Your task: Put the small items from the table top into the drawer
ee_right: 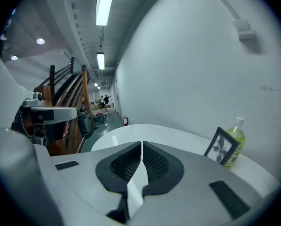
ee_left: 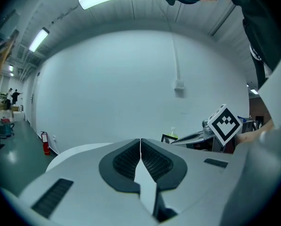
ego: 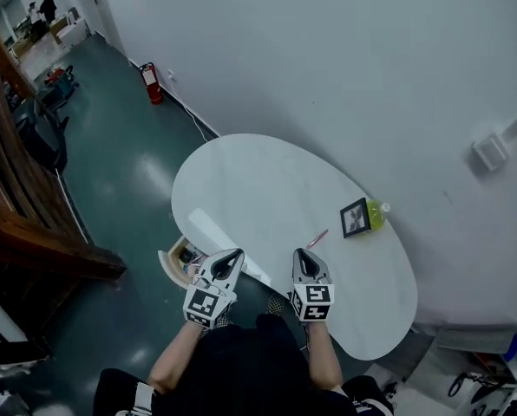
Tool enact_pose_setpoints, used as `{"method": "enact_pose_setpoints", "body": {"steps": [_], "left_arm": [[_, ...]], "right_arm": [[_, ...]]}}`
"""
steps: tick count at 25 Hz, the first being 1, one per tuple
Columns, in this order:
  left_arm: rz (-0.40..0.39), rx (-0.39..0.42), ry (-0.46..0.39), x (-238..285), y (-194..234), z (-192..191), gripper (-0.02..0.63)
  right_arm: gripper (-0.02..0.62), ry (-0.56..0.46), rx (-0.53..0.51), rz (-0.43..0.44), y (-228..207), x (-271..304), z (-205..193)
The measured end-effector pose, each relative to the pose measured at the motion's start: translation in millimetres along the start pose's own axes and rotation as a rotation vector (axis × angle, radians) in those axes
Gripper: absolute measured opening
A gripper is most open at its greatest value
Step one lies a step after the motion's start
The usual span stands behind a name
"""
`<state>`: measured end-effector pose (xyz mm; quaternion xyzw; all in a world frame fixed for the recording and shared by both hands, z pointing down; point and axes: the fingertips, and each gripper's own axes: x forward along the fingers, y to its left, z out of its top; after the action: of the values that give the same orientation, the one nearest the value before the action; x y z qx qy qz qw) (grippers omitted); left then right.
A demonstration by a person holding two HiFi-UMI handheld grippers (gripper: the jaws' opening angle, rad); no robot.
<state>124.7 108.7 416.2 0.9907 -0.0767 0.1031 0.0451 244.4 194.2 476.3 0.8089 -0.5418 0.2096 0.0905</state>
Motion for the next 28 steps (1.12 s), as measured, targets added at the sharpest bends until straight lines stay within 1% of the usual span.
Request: {"method": "enact_pose_setpoints", "body": {"steps": [6, 10, 12, 18, 28], "left_arm": [[-0.077, 0.002, 0.031, 58, -34, -4, 0.021], [-0.101, -0.003, 0.062, 90, -47, -12, 0.021], [-0.121, -0.003, 0.083, 104, -53, -22, 0.021], [-0.129, -0.032, 0.160, 137, -56, -55, 0.021], [-0.137, -0.080, 0.259, 177, -55, -110, 0.021]], "right_arm": [[0.037, 0.028, 0.056, -0.094, -75, -8, -15], [0.037, 0.061, 0.082, -0.118, -109, -3, -31], [0.037, 0.086, 0.088, -0.120, -122, 5, -41], [0.037, 0.167, 0.117, -0.097, -146, 35, -74], [0.037, 0.282, 0.161, -0.048, -159, 81, -135]]}}
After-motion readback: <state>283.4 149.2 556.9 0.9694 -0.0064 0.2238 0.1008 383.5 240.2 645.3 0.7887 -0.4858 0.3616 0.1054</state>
